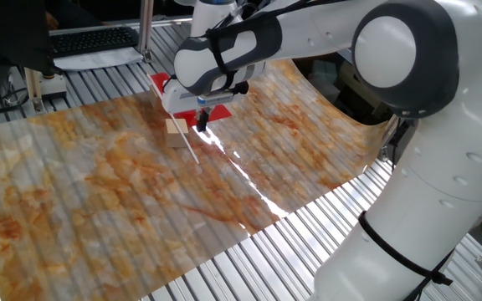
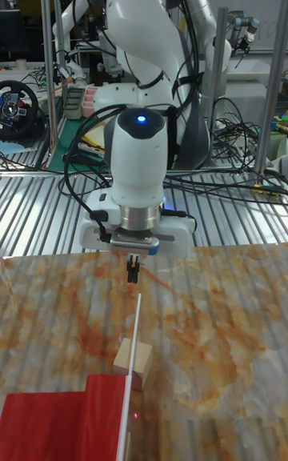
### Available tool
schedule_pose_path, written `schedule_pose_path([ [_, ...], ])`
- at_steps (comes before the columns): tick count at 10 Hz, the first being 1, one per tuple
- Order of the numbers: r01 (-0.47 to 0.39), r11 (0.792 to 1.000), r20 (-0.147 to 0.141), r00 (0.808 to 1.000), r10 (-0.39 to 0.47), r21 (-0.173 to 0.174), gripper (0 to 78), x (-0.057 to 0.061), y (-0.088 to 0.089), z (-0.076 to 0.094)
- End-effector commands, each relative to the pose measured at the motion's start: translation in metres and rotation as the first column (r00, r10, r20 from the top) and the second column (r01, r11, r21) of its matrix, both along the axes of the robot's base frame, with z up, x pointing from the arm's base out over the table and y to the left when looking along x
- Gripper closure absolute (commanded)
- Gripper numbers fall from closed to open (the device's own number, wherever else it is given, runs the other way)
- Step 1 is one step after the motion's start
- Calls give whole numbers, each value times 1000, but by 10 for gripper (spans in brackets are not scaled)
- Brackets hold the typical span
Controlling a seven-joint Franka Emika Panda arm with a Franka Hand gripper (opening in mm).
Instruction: Wave the flag
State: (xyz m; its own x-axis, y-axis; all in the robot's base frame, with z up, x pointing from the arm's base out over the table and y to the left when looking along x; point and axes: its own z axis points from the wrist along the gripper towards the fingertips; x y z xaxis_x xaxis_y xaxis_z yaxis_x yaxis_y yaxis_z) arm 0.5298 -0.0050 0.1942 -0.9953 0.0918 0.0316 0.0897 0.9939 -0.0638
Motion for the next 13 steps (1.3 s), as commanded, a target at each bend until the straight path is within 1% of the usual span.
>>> schedule_pose_path([
  [1,-8,1000,-5,1000,7,-10,776,1,0,1],
  [3,-19,1000,-4,1000,19,-7,776,1,0,1],
  [5,-21,1000,18,1000,22,-11,776,1,0,0],
  [7,-28,1000,33,999,29,-11,776,12,4,-13],
  [9,-36,999,31,999,36,-7,776,20,4,-15],
  [10,-37,999,31,999,37,-6,776,22,3,-15],
  [11,-40,999,32,999,40,-3,776,29,2,-17],
  [13,-48,999,30,998,48,-3,776,35,1,-29],
])
